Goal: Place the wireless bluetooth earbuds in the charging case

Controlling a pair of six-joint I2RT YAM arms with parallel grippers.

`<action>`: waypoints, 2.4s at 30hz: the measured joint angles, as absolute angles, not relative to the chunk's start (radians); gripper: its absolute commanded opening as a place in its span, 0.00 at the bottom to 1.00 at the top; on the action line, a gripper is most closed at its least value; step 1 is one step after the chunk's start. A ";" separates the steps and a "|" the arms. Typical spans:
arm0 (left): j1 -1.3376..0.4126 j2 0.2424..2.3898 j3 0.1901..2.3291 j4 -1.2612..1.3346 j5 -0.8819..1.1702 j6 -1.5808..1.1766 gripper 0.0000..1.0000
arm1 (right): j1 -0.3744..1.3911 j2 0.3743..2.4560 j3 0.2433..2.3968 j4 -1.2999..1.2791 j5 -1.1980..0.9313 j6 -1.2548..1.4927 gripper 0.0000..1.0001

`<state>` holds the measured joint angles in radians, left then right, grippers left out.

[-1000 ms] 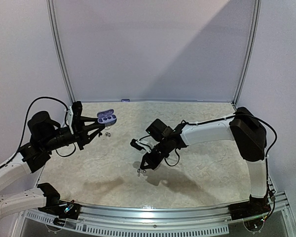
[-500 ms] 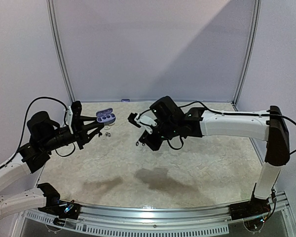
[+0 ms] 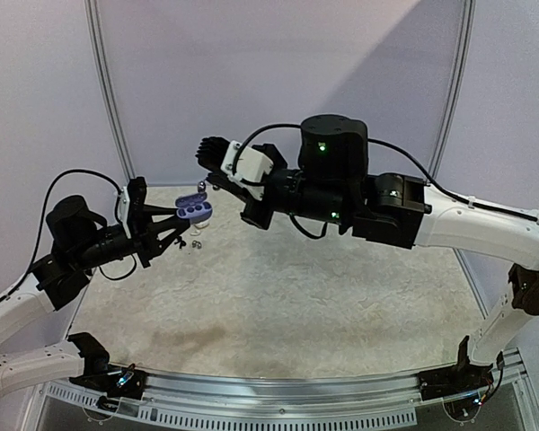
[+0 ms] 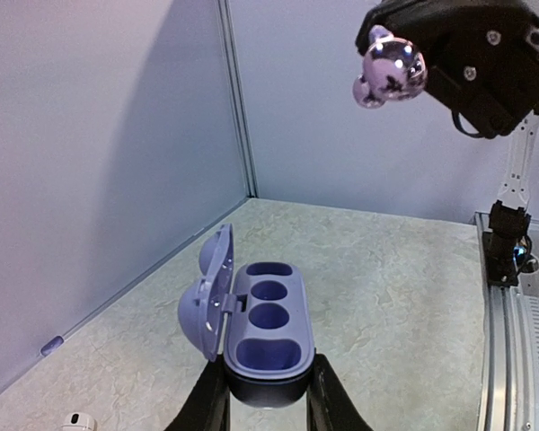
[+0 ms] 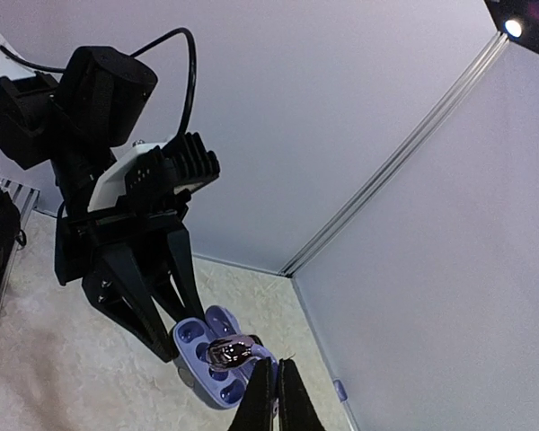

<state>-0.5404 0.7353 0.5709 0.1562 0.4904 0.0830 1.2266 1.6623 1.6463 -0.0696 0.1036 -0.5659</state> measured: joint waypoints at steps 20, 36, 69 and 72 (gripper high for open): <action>-0.550 0.742 0.613 0.088 0.498 0.051 0.00 | 1.243 1.864 1.785 -0.054 0.140 -0.739 0.00; -0.550 0.742 0.613 0.070 0.485 0.062 0.00 | 1.243 1.888 1.800 -0.132 0.173 -0.768 0.00; -0.550 0.746 0.616 0.014 0.459 0.118 0.00 | 1.243 1.938 1.876 -0.216 0.113 -0.686 0.00; -0.550 0.745 0.616 0.017 0.467 0.111 0.00 | 1.243 1.939 1.876 -0.209 0.113 -0.681 0.00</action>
